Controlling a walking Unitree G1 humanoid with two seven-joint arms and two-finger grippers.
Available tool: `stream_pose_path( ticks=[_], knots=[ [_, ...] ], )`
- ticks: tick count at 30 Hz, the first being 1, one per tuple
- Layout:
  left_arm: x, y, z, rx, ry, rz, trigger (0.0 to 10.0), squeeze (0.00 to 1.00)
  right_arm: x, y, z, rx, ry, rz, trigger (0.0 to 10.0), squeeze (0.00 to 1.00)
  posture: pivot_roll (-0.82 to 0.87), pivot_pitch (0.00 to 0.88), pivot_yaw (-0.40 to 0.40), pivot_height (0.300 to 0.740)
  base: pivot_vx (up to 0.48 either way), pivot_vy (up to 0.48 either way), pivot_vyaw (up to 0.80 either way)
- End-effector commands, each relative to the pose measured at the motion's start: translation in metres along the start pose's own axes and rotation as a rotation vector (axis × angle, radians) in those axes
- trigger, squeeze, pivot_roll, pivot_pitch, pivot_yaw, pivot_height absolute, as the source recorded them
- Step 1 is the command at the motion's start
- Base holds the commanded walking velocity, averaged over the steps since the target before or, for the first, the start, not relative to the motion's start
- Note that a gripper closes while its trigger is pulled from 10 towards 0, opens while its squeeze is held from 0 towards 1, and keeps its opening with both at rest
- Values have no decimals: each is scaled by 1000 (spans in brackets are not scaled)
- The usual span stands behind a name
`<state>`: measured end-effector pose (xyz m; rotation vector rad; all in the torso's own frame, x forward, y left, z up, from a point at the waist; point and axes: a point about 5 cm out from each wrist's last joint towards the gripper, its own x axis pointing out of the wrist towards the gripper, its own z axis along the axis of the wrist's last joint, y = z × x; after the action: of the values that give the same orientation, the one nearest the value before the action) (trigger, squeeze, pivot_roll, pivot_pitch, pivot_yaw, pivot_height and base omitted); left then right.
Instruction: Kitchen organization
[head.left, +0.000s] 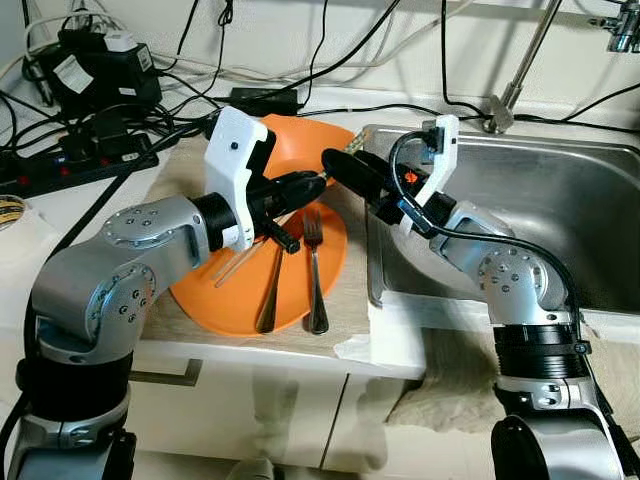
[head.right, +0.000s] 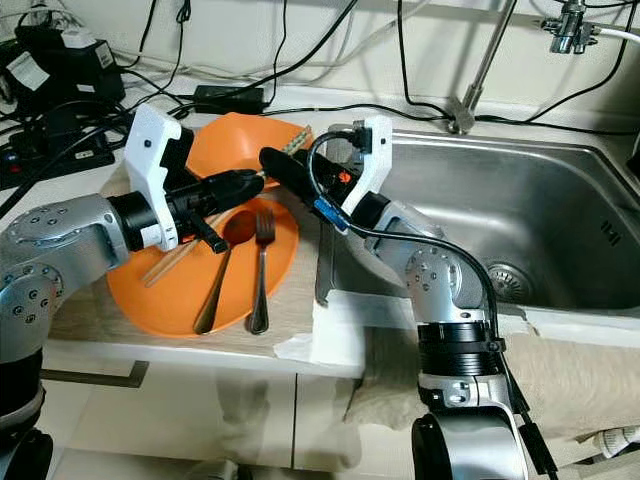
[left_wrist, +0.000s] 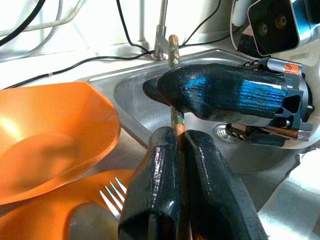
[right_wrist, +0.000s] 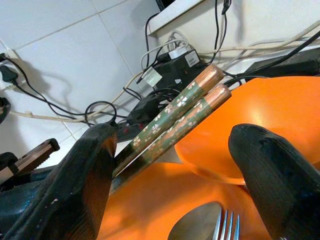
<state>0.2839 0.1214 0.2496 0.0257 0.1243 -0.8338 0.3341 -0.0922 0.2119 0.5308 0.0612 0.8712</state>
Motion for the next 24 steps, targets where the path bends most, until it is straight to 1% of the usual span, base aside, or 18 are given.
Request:
stream_pose_path(
  ticks=[1, 10, 13, 14, 15, 18, 21, 24],
  knots=[
    [0, -25, 23, 80, -116, -160, 0, 0, -14, -32, -11, 10, 46, -255, 10000, 0, 119, 0, -10, 740, 0, 0, 0],
    [0, -30, 22, 91, -112, -193, 0, 0, -4, -30, -9, 30, 19, -259, 10000, 0, 122, 0, -13, 740, 0, 0, 0],
    [-1, -31, 23, 90, -119, -199, 0, 0, 1, -28, -11, 5, 30, -259, 10000, 0, 122, 0, -15, 740, 0, 0, 0],
    [-1, -32, 23, 90, -120, -200, 0, 0, 2, -28, -12, -17, 35, -262, 8627, 0, 122, 0, -15, 740, 0, 0, 0],
    [-1, -32, 23, 89, -123, -201, 0, 0, 2, -28, -12, -32, 36, -264, 0, 0, 123, 0, -16, 740, 0, 0, 0],
    [-1, -32, 25, 84, -136, -206, 0, 0, 3, -27, -15, -60, 55, -273, 0, 0, 123, 0, -17, 740, 0, 0, 0],
    [-1, -33, 27, 82, -152, -209, 0, 0, 3, -28, -16, -56, 56, -276, 0, 0, 122, 0, -19, 740, 0, 0, 0],
    [-3, -33, 31, 81, -189, -215, 0, 0, 4, -31, -16, -30, 48, -298, 0, 0, 123, 0, -19, 740, 0, 0, 0]
  ],
)
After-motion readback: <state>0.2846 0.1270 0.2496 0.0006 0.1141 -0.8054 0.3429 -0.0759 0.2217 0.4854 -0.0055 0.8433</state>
